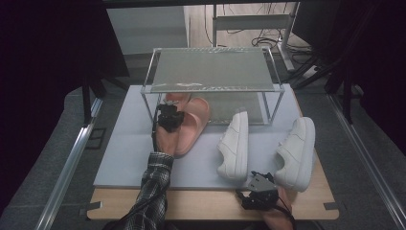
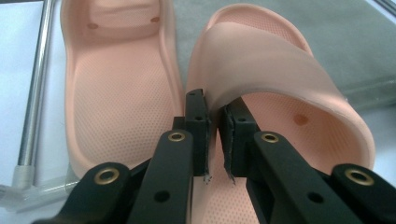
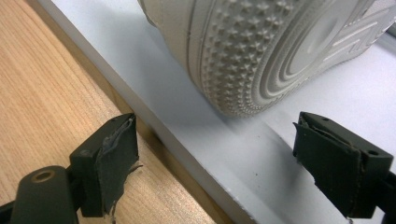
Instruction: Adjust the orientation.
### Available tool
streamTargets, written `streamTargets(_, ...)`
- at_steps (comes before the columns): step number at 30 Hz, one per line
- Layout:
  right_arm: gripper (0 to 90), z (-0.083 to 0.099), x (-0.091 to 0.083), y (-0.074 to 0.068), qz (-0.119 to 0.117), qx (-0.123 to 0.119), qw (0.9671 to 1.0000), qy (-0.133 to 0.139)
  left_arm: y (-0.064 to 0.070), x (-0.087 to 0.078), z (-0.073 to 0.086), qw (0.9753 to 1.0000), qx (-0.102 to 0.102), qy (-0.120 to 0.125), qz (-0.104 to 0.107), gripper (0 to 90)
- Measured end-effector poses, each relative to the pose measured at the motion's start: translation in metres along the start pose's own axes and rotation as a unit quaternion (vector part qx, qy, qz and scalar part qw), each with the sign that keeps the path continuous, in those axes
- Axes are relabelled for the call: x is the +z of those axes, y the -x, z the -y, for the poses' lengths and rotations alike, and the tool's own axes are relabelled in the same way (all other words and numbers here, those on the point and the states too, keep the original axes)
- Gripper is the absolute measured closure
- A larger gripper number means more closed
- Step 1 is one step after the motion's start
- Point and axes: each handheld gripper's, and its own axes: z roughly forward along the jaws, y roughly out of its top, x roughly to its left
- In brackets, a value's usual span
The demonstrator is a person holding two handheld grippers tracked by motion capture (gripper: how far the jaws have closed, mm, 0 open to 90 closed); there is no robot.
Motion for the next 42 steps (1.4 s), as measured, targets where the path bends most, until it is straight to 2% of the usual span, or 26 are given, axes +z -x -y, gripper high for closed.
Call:
streamTargets(4,14.6,0.0,0.0,0.0,0.0,0.001,1.0,0.0,0.002,0.005,0.003,1.0,0.0,-0.009,0.0,82.3)
streamTargets(9,14.6,0.0,0.0,0.0,0.0,0.0,1.0,0.0,0.0,0.006,0.004,1.0,-0.003,-0.007,0.003,81.9)
streamTargets(12,14.5,0.0,0.0,0.0,-0.001,0.0,1.0,0.0,0.0,0.004,0.003,0.9999,0.001,-0.01,0.006,76.3)
streamTargets(21,14.5,0.0,0.0,0.0,0.0,-0.002,1.0,0.0,-0.003,-0.013,0.0,0.9995,0.019,-0.004,0.024,72.8)
streamTargets(26,14.5,0.0,0.0,0.0,0.001,-0.004,1.0,-0.001,-0.006,-0.026,0.003,0.9988,0.02,0.006,0.045,72.8)
streamTargets(31,14.6,0.0,0.0,0.0,0.002,-0.004,1.0,-0.001,-0.009,-0.039,0.008,0.9975,0.03,0.011,0.062,75.9)
streamTargets(35,14.6,0.0,0.0,-0.001,0.002,-0.004,1.0,-0.001,-0.01,-0.049,0.015,0.9964,0.032,0.014,0.077,82.2)
streamTargets(39,14.6,0.0,0.0,-0.001,0.003,-0.003,1.0,-0.001,-0.011,-0.056,0.023,0.9947,0.041,0.008,0.094,88.9)
streamTargets(42,14.6,0.0,0.0,-0.001,0.003,-0.003,1.0,-0.001,-0.011,-0.061,0.03,0.9933,0.046,0.003,0.106,89.7)
